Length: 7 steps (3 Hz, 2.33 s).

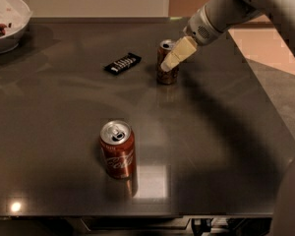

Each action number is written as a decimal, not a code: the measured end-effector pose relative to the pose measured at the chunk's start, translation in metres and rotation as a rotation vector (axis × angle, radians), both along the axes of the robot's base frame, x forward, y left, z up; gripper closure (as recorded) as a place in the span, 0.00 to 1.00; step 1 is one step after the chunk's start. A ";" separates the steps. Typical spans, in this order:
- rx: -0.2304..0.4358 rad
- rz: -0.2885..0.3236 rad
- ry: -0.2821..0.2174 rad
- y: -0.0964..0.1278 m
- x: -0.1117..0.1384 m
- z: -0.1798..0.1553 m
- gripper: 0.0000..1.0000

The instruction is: Pick orange can

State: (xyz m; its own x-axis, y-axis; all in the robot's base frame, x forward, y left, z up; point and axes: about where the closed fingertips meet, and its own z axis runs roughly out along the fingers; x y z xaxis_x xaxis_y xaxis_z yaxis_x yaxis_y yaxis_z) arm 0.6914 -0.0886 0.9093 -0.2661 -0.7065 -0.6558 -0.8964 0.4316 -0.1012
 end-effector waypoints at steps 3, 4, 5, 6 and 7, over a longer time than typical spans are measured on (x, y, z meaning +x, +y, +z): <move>0.034 0.030 0.024 0.017 -0.003 0.001 0.65; 0.039 0.060 0.014 0.017 -0.015 0.015 0.88; 0.036 0.103 -0.007 0.014 -0.030 0.040 1.00; 0.023 0.148 -0.035 0.009 -0.044 0.071 1.00; 0.007 0.188 -0.066 0.005 -0.053 0.097 1.00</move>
Offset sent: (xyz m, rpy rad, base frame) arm 0.0010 0.0148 0.0008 0.0345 0.0260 0.0173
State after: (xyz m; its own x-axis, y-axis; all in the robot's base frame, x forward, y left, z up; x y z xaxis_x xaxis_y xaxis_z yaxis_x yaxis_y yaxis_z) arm 0.6386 -0.0834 1.0064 -0.0866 -0.7351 -0.6724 -0.9527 0.2584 -0.1598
